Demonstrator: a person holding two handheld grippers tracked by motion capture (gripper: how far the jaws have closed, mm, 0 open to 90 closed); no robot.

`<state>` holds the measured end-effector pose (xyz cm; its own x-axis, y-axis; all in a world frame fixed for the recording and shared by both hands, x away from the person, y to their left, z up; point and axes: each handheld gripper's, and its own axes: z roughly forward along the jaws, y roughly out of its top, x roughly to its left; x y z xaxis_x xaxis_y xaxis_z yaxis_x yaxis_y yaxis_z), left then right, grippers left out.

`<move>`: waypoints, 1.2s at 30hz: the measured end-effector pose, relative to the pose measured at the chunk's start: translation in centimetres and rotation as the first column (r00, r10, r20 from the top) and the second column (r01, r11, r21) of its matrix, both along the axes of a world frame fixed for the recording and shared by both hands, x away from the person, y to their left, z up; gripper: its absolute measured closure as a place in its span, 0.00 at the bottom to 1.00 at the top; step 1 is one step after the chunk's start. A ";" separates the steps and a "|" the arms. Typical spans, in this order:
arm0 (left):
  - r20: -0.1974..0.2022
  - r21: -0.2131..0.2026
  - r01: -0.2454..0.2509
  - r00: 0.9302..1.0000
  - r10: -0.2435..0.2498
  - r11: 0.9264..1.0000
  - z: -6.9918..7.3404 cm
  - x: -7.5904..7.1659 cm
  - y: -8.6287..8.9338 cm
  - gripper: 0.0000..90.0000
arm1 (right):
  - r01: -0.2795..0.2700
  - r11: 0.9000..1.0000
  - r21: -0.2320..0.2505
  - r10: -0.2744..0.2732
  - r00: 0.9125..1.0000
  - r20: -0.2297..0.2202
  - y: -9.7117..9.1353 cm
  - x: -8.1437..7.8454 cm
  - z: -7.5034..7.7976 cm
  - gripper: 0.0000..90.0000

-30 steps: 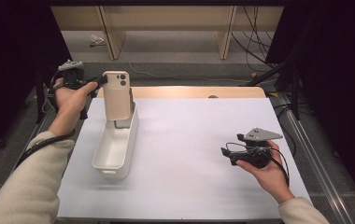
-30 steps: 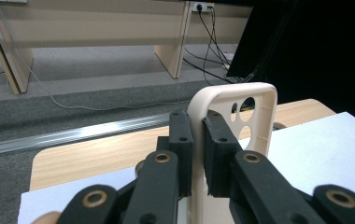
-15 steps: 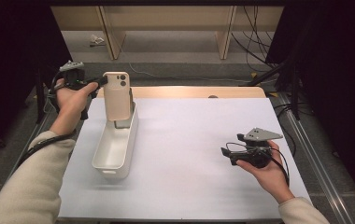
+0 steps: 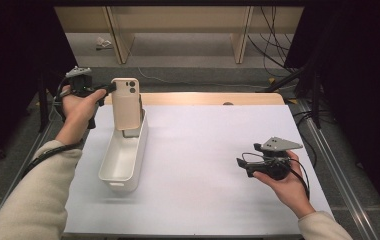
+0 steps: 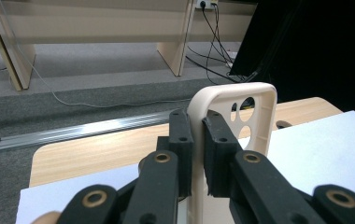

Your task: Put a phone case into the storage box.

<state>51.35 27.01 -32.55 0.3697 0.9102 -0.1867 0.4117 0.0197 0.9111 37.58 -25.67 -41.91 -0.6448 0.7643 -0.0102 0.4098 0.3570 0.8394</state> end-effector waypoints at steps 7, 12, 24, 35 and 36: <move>-0.005 0.006 -0.003 1.000 0.003 1.000 -0.4 0.1 0.0 0.92 | -0.001 1.000 0.000 0.001 1.000 0.000 0.0 0.0 0.0 0.20; -0.013 -0.001 -0.007 1.000 0.007 1.000 -0.9 0.1 0.1 0.92 | 0.000 1.000 0.002 0.000 1.000 0.000 0.0 0.0 0.0 0.20; -0.030 0.009 -0.011 1.000 0.011 1.000 -1.7 0.3 0.1 0.92 | 0.000 1.000 0.003 0.000 1.000 -0.001 0.0 0.0 -0.1 0.20; -0.042 0.009 -0.016 0.999 0.016 1.000 -2.5 0.5 0.0 0.92 | 0.001 1.000 0.005 -0.001 1.000 -0.003 0.0 0.0 0.0 0.20; -0.043 0.008 -0.016 0.999 0.016 1.000 -2.5 0.6 0.0 0.92 | 0.001 1.000 0.004 -0.001 1.000 -0.003 0.0 0.0 0.0 0.20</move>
<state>51.91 26.96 -35.09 0.3471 0.9174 -0.1949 0.4498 0.0195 0.8929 37.61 -25.66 -41.96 -0.6442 0.7648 -0.0051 0.4124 0.3529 0.8399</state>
